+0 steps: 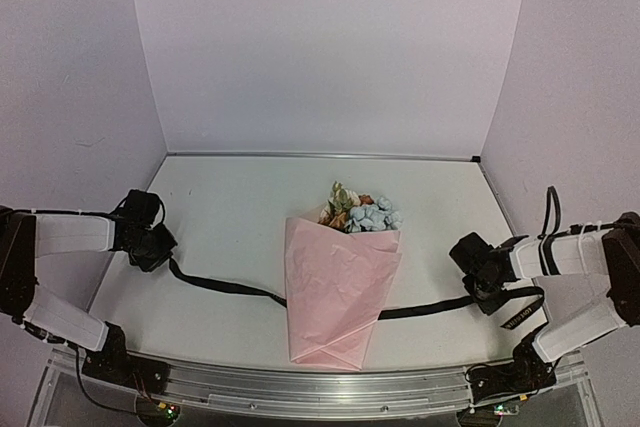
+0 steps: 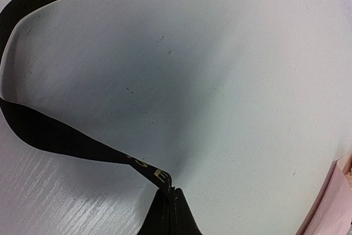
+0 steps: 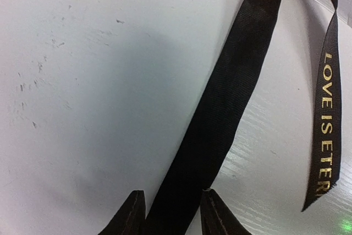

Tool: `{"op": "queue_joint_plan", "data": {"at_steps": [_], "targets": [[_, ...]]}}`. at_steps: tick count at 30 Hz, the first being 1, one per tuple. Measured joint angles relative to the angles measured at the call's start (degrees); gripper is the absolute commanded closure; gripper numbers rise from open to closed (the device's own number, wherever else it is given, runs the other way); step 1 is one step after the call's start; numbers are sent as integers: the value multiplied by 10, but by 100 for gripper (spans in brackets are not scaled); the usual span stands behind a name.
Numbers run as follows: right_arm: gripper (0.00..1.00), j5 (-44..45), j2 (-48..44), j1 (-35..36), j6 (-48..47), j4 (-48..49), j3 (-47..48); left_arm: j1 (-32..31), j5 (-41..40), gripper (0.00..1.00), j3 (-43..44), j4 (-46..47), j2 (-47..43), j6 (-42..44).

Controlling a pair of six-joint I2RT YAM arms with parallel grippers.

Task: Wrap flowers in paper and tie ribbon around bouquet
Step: Pick up the right side of the ribbon from the center of the board.

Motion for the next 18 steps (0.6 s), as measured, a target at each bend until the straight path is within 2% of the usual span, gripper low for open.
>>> {"op": "queue_joint_plan", "data": {"at_steps": [5,6,11,13,16,18], "targets": [[98,-5,6,-14,-21,28,2,0,1,100,6,6,15,6],[100,-10,9,-18,-31,31,5,0,2,100,8,8,18,6],[100,-51,25,-51,-62,50,27,0,2,100,16,23,26,6],[97,-74,23,-67,-75,54,31,0,2,100,17,26,27,6],[100,-112,12,-87,-94,51,34,0,0,100,17,26,27,8],[95,-138,0,-97,-107,32,34,0,-2,100,17,27,26,9]]}}
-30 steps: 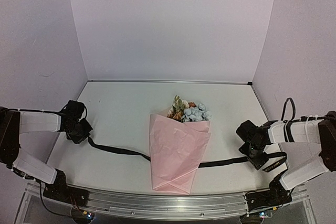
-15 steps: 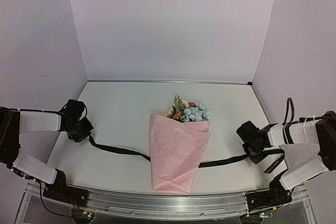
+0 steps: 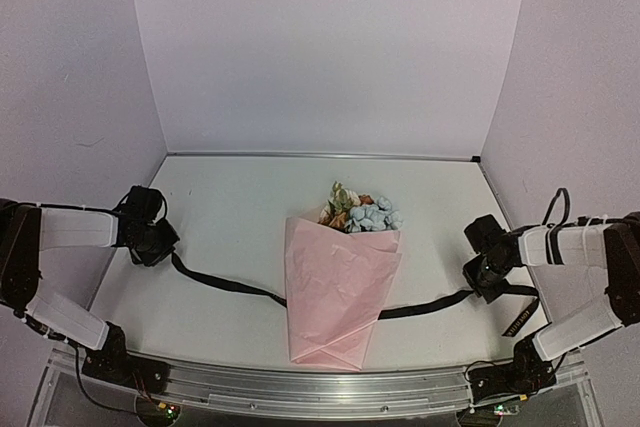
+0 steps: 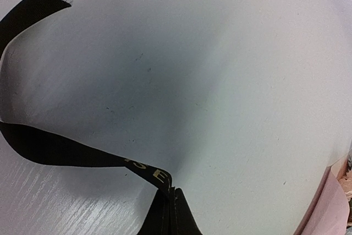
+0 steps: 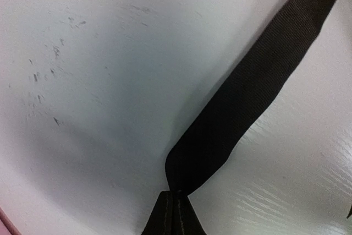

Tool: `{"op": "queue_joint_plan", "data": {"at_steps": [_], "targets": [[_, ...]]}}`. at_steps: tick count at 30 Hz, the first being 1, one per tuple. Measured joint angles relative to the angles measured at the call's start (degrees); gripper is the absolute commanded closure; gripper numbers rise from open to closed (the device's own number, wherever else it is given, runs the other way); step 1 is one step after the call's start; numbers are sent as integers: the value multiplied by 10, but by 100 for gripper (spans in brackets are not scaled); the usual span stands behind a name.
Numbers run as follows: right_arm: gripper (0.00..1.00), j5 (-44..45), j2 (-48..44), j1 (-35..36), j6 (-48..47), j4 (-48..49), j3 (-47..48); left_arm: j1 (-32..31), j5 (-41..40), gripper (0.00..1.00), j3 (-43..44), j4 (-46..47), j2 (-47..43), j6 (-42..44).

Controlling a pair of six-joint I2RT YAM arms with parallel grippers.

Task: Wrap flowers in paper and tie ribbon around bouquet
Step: Pick up the right side of the ribbon from the center of the board.

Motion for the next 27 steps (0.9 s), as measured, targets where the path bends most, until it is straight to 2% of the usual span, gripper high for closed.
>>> {"op": "queue_joint_plan", "data": {"at_steps": [4,9,18,22,25,27], "targets": [[90,-30,-17,-10,-22,-51,9,0,-2,100,0,2,-3,4],[59,-62,-18,-12,-36,-90,30,0,-5,100,0,2,-10,12],[45,-82,-18,-12,-23,-107,31,0,-4,100,0,7,-10,12],[44,-92,-18,-12,-4,-100,28,0,-4,100,0,9,-5,12],[55,-93,-17,-12,7,-96,18,0,-4,100,0,9,0,12],[68,-91,-14,-12,12,-98,15,0,-4,100,0,10,4,12]]}}
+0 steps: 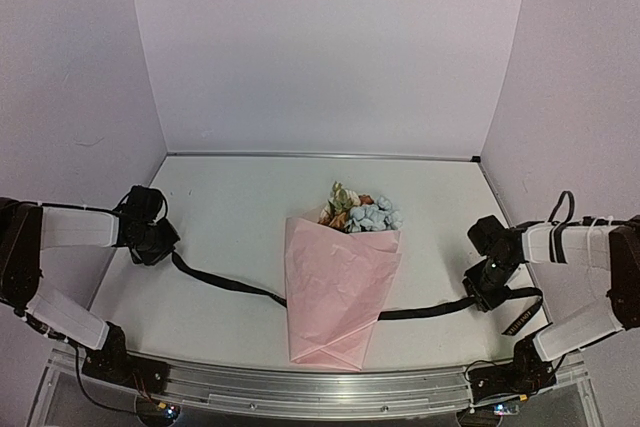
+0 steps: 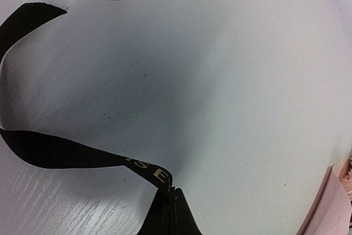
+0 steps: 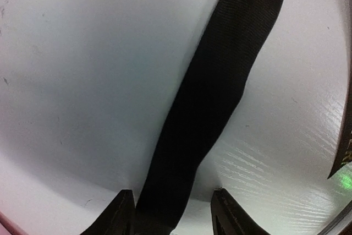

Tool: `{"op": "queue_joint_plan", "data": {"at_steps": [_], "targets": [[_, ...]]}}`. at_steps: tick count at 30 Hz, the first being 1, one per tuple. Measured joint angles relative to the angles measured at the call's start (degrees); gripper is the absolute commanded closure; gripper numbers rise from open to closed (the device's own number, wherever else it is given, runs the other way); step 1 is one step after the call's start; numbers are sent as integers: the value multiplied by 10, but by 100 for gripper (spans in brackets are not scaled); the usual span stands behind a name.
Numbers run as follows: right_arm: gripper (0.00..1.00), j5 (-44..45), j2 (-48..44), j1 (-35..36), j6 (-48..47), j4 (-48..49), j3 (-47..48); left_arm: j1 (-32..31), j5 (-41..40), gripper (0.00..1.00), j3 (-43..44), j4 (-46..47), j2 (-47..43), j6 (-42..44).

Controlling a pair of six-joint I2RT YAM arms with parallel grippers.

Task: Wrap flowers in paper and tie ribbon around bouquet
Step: Pick up the right side of the ribbon from the center of the board.

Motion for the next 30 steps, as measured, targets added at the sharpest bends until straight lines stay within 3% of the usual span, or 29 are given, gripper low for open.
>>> {"op": "queue_joint_plan", "data": {"at_steps": [3,5,10,17,24,27,30], "targets": [[90,5,6,0,-4,1,2,0,-1,100,3,1,5,0],[100,10,12,0,-12,2,5,0,-1,100,8,2,8,1],[100,20,33,0,-64,8,31,0,-1,100,34,1,12,4],[100,17,39,0,-144,19,138,0,-1,100,61,1,7,14],[100,-19,39,17,-181,22,188,-7,50,100,62,46,-87,62],[100,-34,39,34,-188,17,188,-52,90,100,82,79,-108,100],[100,-45,39,45,-192,16,188,-163,127,100,135,117,-94,161]]}}
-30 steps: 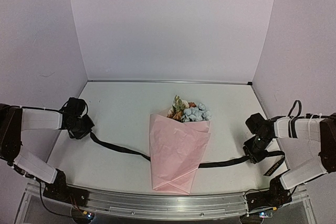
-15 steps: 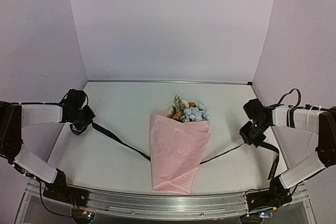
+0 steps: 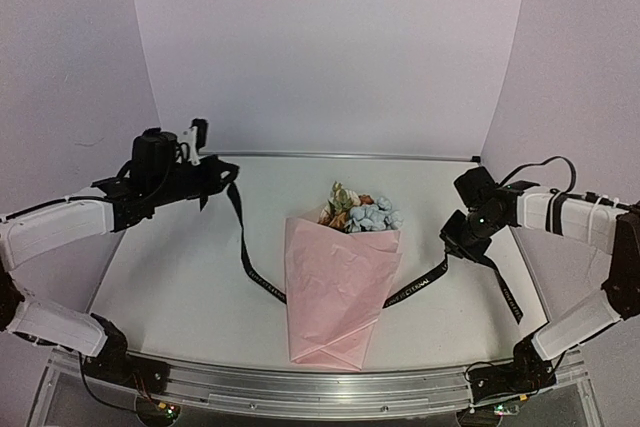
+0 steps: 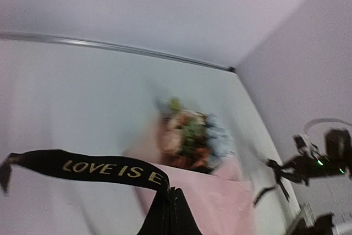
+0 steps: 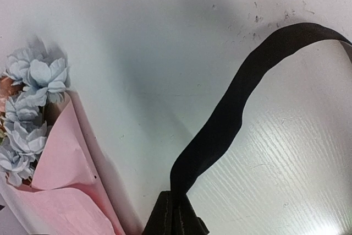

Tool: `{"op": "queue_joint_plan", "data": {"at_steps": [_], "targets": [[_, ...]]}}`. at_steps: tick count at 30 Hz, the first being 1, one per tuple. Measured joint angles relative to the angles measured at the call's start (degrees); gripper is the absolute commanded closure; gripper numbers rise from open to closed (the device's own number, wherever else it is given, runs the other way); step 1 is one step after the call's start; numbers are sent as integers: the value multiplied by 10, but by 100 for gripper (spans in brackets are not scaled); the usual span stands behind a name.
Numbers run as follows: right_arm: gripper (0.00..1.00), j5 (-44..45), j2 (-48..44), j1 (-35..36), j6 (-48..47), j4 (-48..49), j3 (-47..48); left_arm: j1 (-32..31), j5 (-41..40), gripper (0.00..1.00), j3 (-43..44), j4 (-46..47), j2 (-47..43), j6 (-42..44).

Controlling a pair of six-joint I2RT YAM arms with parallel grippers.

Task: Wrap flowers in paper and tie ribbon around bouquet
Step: Pick up the right side of the ribbon from the center of the board, then place the left side of the ribbon on the folded bouquet.

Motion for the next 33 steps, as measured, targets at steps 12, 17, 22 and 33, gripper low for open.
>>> {"op": "queue_joint_plan", "data": {"at_steps": [12,17,22,33], "targets": [[100,-59,78,0,-2,-7,43,-403,65,100,284,-5,350,273],[100,-91,125,-3,-2,-8,86,-441,54,100,305,-59,440,345],[100,-113,152,-4,-4,-14,124,-445,35,100,365,-96,475,405],[100,-162,178,-4,-38,-45,188,-458,36,100,392,28,457,479]]}}
